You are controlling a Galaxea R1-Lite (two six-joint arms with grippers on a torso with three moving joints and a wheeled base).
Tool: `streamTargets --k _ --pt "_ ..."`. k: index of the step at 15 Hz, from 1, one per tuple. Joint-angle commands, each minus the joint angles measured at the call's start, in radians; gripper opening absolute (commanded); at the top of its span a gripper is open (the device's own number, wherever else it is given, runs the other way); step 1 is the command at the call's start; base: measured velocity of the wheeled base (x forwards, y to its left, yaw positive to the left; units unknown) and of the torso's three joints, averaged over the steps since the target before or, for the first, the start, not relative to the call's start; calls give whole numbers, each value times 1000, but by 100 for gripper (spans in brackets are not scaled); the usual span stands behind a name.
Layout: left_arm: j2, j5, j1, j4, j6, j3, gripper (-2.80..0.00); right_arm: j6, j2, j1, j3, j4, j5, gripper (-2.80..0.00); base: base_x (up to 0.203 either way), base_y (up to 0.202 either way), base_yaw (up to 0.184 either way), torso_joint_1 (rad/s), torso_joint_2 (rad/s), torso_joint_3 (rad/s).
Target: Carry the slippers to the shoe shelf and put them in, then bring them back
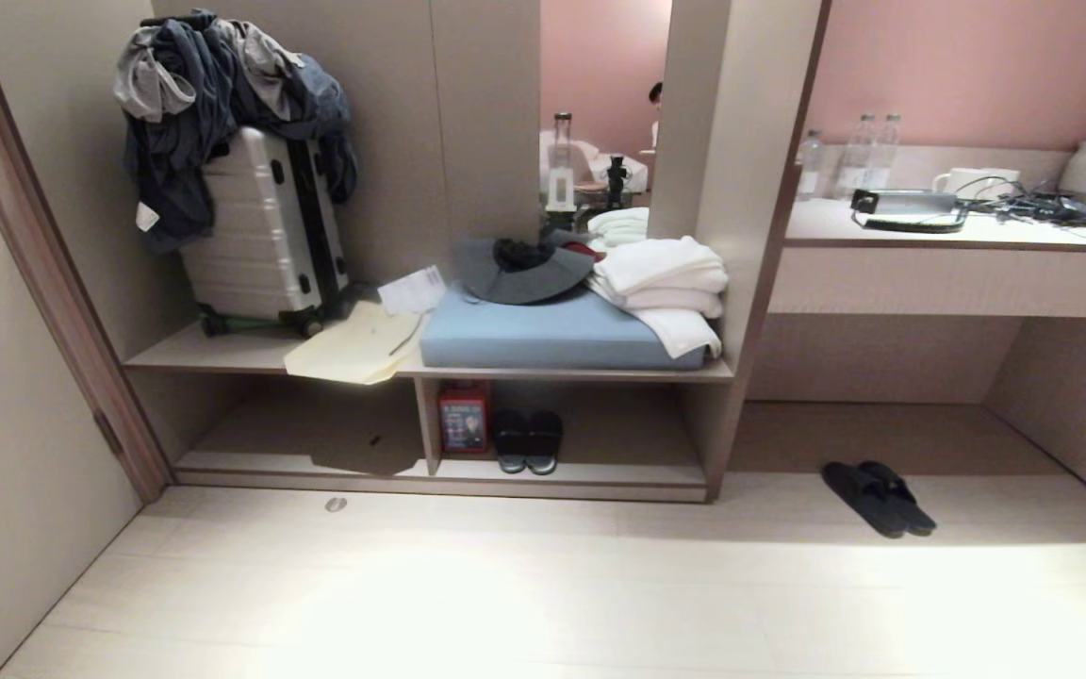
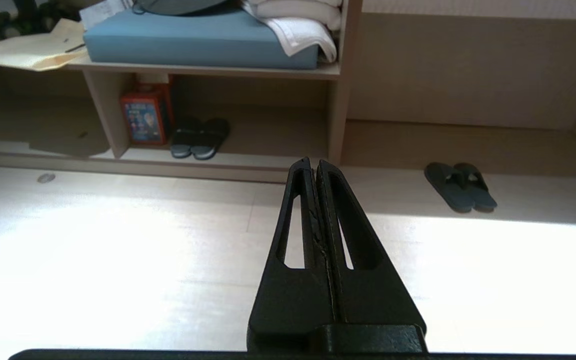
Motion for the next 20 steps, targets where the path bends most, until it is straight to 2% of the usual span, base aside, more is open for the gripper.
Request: streamTargets --k 1,20 --pt "1 0 0 -1 0 0 -280 0 0 1 2 0 0 -280 -194 0 2 0 5 2" --pt "1 0 0 1 0 0 -280 -2 0 1 2 0 0 -280 -197 0 1 3 4 2"
